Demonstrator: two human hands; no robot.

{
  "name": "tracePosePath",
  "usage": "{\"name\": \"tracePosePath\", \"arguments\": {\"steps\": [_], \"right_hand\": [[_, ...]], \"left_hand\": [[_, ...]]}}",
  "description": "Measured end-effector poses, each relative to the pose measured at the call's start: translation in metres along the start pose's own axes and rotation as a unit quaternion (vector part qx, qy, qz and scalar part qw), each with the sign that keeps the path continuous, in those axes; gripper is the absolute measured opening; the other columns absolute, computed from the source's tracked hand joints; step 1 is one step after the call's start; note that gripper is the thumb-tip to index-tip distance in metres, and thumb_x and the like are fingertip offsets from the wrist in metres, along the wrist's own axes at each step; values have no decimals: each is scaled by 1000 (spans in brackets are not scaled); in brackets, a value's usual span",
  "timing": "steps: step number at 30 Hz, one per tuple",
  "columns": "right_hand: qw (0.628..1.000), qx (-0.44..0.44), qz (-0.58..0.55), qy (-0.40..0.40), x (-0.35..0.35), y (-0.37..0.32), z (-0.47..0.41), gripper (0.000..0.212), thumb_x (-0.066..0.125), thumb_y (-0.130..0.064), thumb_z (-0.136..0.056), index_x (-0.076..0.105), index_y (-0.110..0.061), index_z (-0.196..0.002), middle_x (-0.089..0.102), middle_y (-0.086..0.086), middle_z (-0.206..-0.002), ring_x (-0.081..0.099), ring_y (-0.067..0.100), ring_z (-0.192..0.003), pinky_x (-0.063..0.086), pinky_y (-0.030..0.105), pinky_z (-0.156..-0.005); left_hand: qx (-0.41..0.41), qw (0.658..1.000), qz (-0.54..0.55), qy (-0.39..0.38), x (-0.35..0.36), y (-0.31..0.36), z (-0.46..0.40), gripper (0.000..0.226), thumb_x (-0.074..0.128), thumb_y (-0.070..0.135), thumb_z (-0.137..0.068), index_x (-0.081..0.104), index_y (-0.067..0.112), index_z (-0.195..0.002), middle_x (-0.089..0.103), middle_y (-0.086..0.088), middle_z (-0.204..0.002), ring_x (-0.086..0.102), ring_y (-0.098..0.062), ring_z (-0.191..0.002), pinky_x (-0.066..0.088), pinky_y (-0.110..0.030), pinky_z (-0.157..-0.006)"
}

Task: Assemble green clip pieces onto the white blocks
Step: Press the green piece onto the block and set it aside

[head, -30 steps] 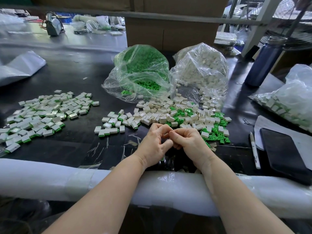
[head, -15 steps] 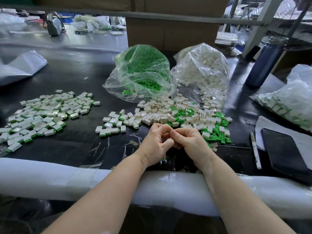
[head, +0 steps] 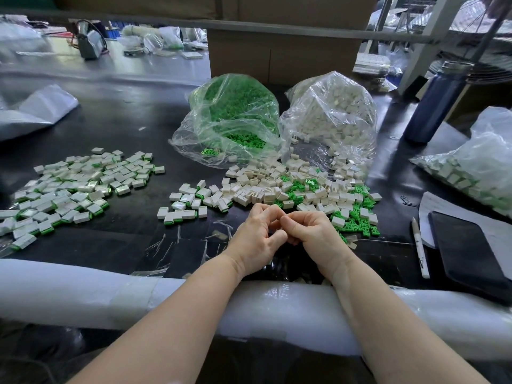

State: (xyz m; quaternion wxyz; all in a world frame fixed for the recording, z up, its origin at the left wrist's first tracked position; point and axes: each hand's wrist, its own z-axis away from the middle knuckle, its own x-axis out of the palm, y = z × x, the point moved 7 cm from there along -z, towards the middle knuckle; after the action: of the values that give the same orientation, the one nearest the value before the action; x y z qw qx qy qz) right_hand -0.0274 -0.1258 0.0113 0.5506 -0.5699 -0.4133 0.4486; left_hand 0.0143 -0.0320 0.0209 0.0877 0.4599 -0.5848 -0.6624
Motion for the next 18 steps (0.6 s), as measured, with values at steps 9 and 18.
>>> {"name": "tracePosePath", "arguments": {"steps": [9,18], "right_hand": [[1000,-10,9,-8,2,-3,1,23,53,-13,-93,69,4,-91,55,17,-75,44,16,-63,38,16,-56],[1000,-11,25,-11,2,-3,2,27,52,-13,-93,68,9,-90,52,19,-72,37,17,-59,31,22,-54]], "left_hand": [[-7,1000,15,-2,0,2,1,13,47,26,-75,49,39,-77,42,9,-98,53,-11,-82,49,-43,-88],[-9,1000,-13,-7,1,2,1,10,44,32,-72,47,40,-77,41,8,-96,52,-21,-87,47,-43,-88]]}}
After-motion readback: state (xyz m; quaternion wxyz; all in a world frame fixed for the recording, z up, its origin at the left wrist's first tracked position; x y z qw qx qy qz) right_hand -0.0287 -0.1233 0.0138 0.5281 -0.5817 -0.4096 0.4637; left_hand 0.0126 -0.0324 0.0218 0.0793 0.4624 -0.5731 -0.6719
